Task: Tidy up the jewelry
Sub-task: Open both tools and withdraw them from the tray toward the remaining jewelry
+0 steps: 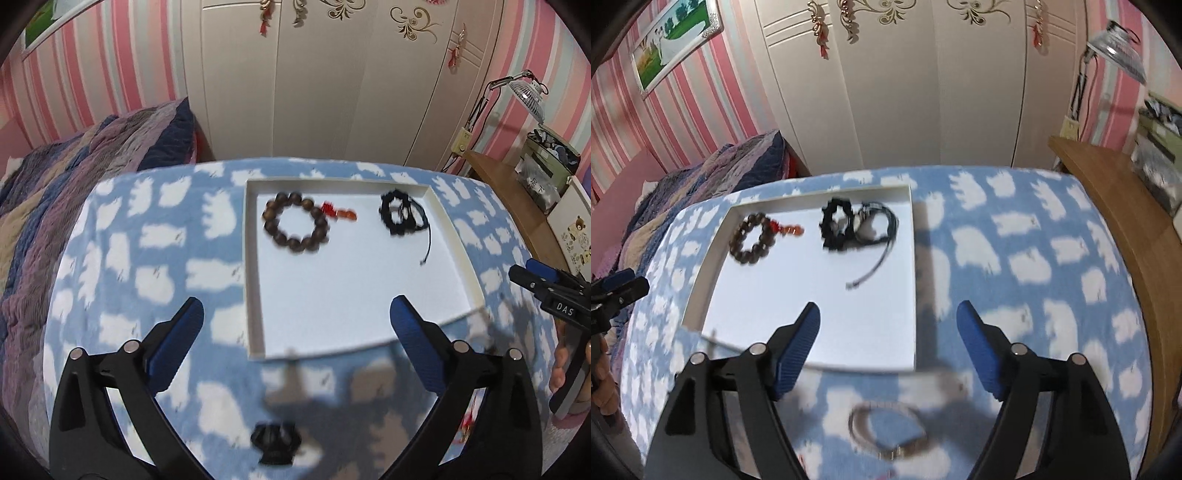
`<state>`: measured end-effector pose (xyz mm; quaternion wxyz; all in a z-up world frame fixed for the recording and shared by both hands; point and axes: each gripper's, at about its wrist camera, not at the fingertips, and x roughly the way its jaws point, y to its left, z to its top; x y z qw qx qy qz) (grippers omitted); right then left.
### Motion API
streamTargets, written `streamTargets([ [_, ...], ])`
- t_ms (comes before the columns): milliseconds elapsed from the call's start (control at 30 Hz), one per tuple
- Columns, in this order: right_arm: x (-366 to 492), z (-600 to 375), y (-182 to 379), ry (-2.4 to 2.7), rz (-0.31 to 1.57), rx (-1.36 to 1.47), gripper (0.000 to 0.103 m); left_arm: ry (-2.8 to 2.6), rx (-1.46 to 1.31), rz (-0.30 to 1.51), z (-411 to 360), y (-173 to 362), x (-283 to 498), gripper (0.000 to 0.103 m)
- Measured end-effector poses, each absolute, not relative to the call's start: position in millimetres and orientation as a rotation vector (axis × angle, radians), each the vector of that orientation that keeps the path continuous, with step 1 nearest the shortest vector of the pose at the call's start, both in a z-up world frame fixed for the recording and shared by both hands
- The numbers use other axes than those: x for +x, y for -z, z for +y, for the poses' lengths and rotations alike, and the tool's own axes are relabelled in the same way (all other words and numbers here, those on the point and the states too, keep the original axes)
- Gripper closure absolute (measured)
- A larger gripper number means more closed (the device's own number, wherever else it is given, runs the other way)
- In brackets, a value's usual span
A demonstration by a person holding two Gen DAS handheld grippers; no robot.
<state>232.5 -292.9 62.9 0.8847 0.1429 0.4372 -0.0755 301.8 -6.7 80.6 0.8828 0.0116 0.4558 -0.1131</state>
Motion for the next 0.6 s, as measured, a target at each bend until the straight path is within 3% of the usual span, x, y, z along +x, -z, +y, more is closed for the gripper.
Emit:
streamTargets([
  [600, 105, -268, -38, 0.324, 0.865, 0.258, 0.026, 0.164, 0.021, 0.971, 29, -40, 181, 0.003],
])
